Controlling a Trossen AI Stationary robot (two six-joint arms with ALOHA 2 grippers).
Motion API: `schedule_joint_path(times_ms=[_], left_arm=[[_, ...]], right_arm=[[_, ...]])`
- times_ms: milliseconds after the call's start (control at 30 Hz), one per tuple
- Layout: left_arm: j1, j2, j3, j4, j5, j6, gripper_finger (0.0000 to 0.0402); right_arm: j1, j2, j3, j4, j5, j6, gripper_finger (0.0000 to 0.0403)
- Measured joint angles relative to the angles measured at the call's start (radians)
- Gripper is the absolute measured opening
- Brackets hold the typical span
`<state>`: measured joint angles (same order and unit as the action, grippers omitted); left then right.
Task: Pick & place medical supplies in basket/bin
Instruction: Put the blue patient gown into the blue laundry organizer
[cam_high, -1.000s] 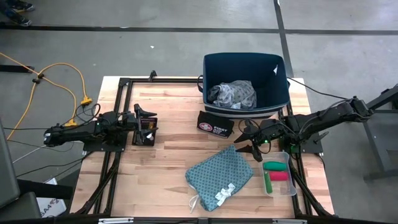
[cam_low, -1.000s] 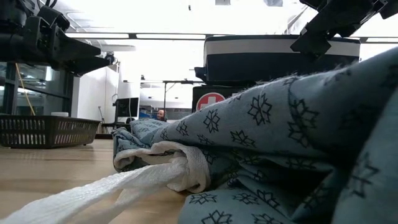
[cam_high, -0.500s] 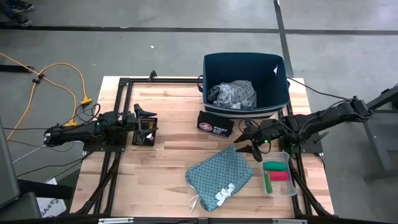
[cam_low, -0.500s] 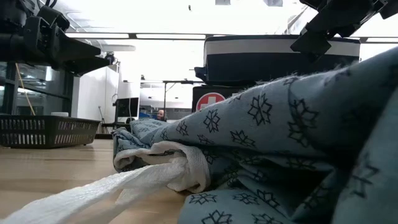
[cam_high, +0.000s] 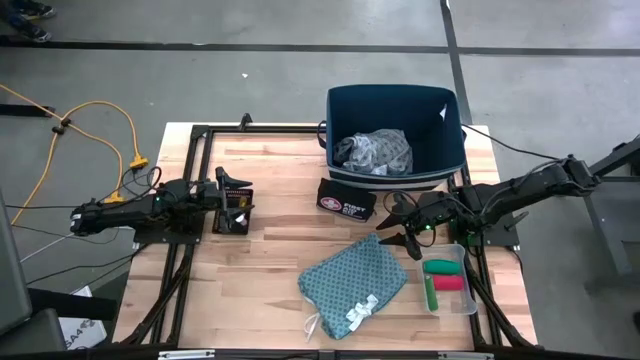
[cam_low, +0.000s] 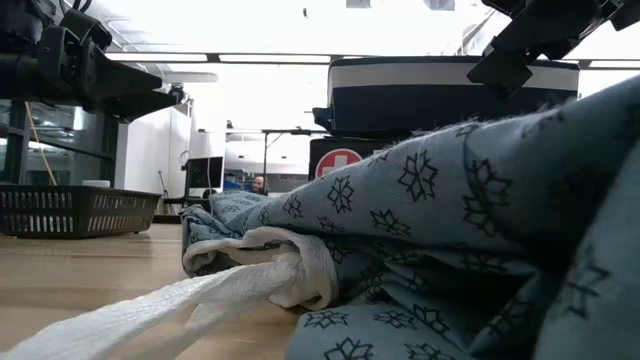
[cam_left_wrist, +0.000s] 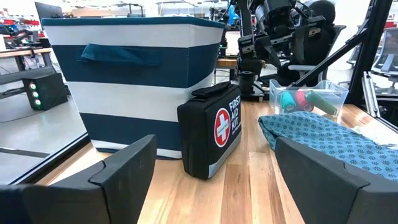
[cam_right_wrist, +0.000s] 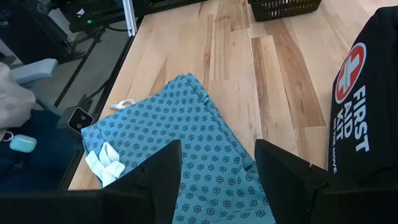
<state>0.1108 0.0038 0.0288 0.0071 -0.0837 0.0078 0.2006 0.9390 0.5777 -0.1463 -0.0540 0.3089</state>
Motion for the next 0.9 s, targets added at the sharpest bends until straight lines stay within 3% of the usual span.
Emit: schedule_joint_path(times_ms=[600,900], left_arm=[[0.0,0.0,0.0,0.001,0.0,0.0,0.0321],[0.0,0.0,0.0,0.001,0.0,0.0,0.0321]], right_arm=[[0.0,0.0,0.0,0.0,0.0,0.0,0.0192],[0.0,0.0,0.0,0.0,0.049,0.0,0.0192]])
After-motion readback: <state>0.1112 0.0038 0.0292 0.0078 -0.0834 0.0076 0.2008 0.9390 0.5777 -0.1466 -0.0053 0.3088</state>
